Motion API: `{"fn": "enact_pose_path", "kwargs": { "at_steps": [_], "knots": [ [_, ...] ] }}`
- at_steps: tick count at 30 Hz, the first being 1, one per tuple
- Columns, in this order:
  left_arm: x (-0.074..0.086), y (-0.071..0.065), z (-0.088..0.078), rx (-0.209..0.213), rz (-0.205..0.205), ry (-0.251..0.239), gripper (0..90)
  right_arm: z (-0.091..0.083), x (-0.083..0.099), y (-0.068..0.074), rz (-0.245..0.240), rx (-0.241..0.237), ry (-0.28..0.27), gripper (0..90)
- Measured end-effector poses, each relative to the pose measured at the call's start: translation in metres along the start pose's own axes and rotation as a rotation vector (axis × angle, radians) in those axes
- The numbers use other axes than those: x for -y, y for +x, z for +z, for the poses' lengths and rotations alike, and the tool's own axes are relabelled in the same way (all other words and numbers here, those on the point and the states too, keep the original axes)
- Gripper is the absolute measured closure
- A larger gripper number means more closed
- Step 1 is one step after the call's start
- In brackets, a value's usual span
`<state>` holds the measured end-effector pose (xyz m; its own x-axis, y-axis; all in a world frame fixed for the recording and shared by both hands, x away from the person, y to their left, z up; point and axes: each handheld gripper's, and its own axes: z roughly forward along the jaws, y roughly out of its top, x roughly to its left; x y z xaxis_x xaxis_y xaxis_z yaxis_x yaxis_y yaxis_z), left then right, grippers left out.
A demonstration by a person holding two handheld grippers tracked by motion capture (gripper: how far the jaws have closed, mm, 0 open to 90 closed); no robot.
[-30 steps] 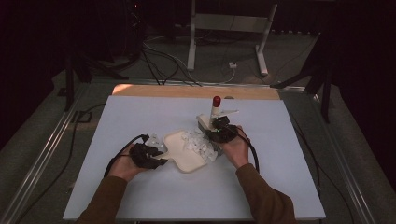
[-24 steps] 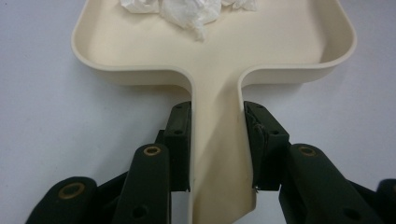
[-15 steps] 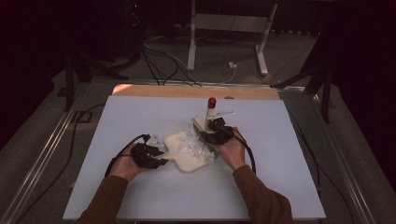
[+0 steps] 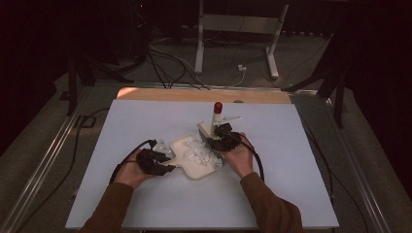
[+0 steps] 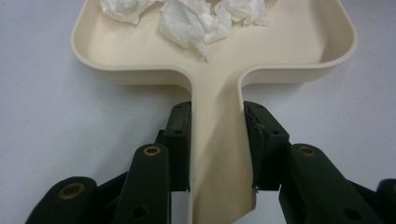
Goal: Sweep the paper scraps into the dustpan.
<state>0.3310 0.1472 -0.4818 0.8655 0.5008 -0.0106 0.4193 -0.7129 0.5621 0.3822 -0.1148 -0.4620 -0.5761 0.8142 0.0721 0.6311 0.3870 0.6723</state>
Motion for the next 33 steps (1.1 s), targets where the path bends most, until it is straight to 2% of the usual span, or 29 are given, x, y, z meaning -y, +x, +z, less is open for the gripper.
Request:
{"fn": "enact_pose_path", "kwargs": {
  "at_steps": [33],
  "knots": [
    [-0.001, -0.001, 0.001, -0.002, 0.002, 0.003, 66.3, 0.003, -0.003, 0.016, -0.025, -0.029, 0.005, 67.3]
  ]
}}
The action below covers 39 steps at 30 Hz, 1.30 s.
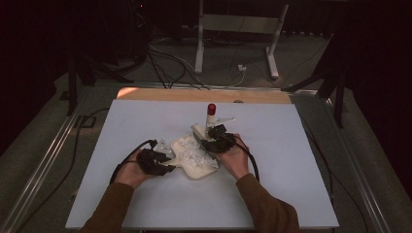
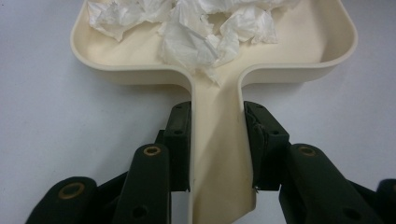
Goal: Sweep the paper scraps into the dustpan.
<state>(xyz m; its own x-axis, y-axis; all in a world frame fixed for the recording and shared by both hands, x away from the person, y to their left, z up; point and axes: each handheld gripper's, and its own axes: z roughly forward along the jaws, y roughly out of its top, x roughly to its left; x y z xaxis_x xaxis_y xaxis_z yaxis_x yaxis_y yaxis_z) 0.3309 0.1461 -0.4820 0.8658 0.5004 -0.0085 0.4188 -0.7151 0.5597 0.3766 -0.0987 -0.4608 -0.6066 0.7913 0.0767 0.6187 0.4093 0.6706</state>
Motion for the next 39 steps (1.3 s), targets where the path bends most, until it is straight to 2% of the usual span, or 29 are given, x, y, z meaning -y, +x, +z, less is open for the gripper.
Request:
{"fn": "enact_pose_path", "kwargs": {
  "at_steps": [18, 27, 39],
  "knots": [
    [0.000, 0.000, 0.000, 0.002, 0.003, 0.004, 66.3, -0.001, -0.002, 0.013, -0.020, -0.026, -0.010, 67.3],
    [0.000, 0.000, 0.000, 0.001, 0.001, 0.002, 66.3, -0.002, -0.004, 0.021, -0.024, -0.075, -0.006, 67.3],
    [0.000, 0.000, 0.000, 0.001, 0.004, 0.005, 66.3, -0.012, -0.006, 0.007, -0.011, -0.005, -0.034, 67.3]
  ]
}}
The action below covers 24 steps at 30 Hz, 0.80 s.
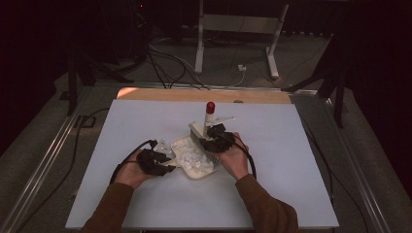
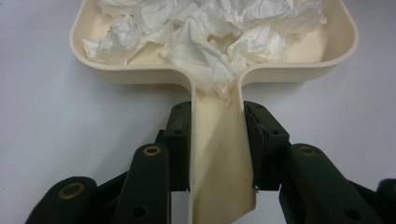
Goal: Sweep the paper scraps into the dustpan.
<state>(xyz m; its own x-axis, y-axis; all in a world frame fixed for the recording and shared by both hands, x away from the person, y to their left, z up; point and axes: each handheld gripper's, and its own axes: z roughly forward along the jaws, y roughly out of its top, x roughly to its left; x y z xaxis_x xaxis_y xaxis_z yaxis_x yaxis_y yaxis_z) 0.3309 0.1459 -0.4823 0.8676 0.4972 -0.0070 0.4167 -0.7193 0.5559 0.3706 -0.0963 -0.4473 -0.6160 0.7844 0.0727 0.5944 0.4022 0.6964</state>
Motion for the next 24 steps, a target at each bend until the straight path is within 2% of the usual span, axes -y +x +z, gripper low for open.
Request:
{"fn": "enact_pose_path", "kwargs": {
  "at_steps": [5, 13, 19, 24],
  "knots": [
    [0.000, 0.000, 0.000, -0.001, 0.001, 0.001, 66.3, -0.005, 0.000, -0.008, 0.017, 0.026, -0.017, 67.3],
    [0.000, -0.001, 0.000, -0.002, -0.001, 0.002, 66.3, -0.004, 0.008, -0.014, -0.003, 0.089, 0.016, 67.3],
    [0.000, -0.002, 0.001, -0.002, -0.007, -0.001, 66.3, -0.002, 0.016, -0.006, 0.005, 0.089, 0.045, 67.3],
    [0.000, -0.002, 0.002, -0.001, -0.013, -0.004, 66.2, -0.002, 0.016, 0.003, 0.013, 0.063, 0.036, 67.3]
  ]
}}
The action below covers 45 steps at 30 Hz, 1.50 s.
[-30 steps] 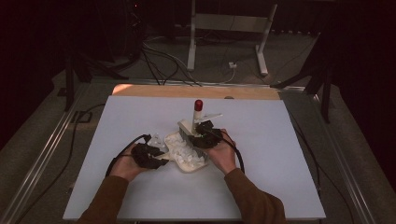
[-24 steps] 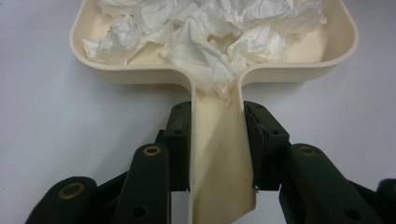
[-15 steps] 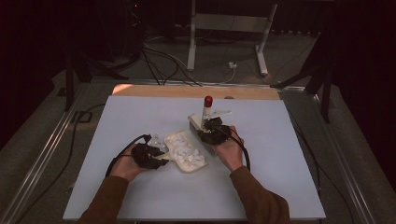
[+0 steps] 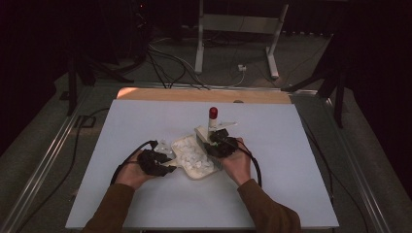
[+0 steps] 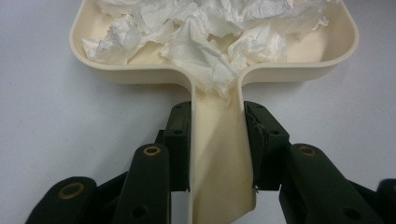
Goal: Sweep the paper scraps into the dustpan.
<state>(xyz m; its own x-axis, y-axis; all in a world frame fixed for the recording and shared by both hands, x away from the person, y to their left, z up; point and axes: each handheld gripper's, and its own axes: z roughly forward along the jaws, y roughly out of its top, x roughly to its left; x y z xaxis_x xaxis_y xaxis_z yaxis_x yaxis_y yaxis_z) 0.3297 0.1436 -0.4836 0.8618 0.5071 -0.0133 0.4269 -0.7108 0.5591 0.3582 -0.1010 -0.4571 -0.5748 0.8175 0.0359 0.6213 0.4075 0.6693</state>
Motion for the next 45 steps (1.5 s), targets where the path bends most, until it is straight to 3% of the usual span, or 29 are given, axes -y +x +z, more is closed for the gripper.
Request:
{"fn": "enact_pose_path", "kwargs": {
  "at_steps": [18, 32, 35, 38, 45],
  "knots": [
    [0.001, 0.000, 0.002, -0.004, 0.001, 0.001, 66.2, 0.002, -0.006, 0.031, -0.028, -0.067, -0.004, 67.3],
    [0.003, -0.001, 0.004, -0.004, -0.002, 0.002, 66.2, 0.003, -0.006, 0.037, -0.063, -0.081, 0.012, 67.2],
    [0.003, 0.000, 0.004, -0.003, -0.005, 0.001, 66.2, 0.003, -0.006, 0.039, -0.070, -0.092, 0.017, 67.2],
    [0.003, -0.001, 0.004, -0.005, -0.002, 0.005, 66.2, 0.004, -0.006, 0.037, -0.042, -0.137, 0.021, 67.2],
    [0.004, 0.000, 0.004, -0.001, -0.005, 0.000, 66.2, 0.003, -0.007, 0.034, -0.048, -0.120, 0.018, 67.2]
  ]
}}
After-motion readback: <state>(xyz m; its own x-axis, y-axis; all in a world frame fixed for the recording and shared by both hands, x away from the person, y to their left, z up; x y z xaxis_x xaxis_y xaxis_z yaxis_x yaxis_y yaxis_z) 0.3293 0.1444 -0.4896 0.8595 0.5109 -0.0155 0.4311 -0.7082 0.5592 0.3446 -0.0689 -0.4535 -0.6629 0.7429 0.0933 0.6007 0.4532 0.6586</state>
